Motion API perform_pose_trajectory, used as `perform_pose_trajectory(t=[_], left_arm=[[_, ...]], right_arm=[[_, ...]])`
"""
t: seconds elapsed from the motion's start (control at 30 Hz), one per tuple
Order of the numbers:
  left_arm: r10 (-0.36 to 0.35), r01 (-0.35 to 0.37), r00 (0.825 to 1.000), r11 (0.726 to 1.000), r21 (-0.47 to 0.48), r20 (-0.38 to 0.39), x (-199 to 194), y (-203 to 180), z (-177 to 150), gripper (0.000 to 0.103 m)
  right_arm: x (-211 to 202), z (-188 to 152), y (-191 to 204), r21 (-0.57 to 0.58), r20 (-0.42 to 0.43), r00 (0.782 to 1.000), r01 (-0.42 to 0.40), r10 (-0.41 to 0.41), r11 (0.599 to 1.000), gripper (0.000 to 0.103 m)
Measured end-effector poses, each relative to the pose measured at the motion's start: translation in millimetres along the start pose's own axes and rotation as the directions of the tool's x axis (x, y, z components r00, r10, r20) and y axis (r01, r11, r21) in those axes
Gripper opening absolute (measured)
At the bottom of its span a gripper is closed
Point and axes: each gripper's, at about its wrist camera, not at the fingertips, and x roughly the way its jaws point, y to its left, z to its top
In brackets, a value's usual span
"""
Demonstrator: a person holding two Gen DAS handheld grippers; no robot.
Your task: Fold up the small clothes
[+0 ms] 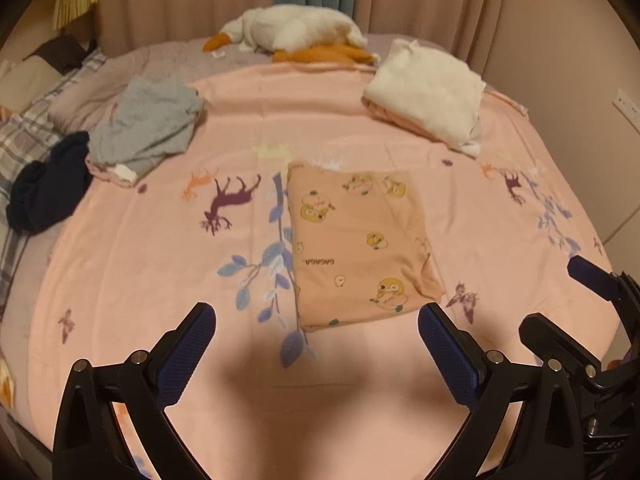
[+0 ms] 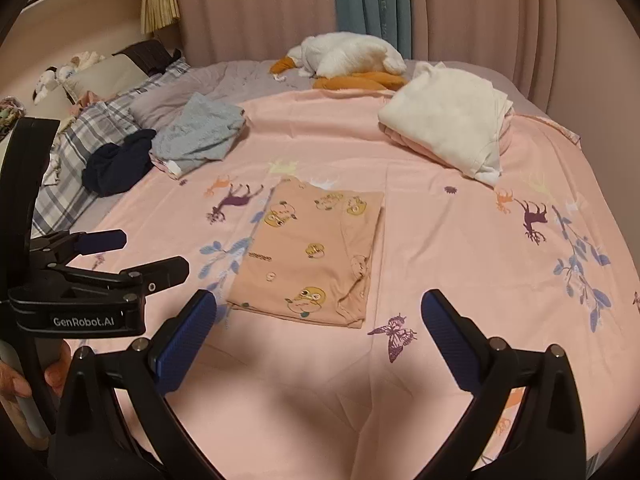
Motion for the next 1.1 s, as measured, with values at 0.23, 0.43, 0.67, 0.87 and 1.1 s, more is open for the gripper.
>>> perform_pose_trajectory(t=[0.23,0.43,0.67,0.87,1.1], left_arm=[[0.014,-0.014,1.000,1.000,0.000,0.026,-11.0,-2.4,1.5,0.100],[0.021,-0.021,0.999,1.000,-0.001,0.026,-11.6,-5.8,0.9,0.100],[0.026,-0.026,0.999,1.000,0.001,0.026,-11.7,-6.3,1.2,0.101],[0.033,-0.033,0.999,0.999,0.003,0.028,-13.2,-8.3,-0.3,0.101],[0.032,-0.032,0.999,0.999,0.004,0.028,-14.3,-8.0,-1.8,0.101]], right_arm=[[-0.4,0.9,-0.4,0.007,-0.011,1.000,-0.002,0.002,1.000,0.103],[-0.4,1.0,-3.9,0.019,-0.014,1.000,-0.004,0.004,1.000,0.103],[-2.9,1.6,-6.0,0.019,-0.011,1.000,-0.006,0.006,1.000,0.103],[-2.8,1.7,-6.7,0.018,-0.012,1.000,-0.010,0.010,1.000,0.103],[-3.4,1.3,-5.8,0.018,-0.011,1.000,-0.008,0.008,1.000,0.103]])
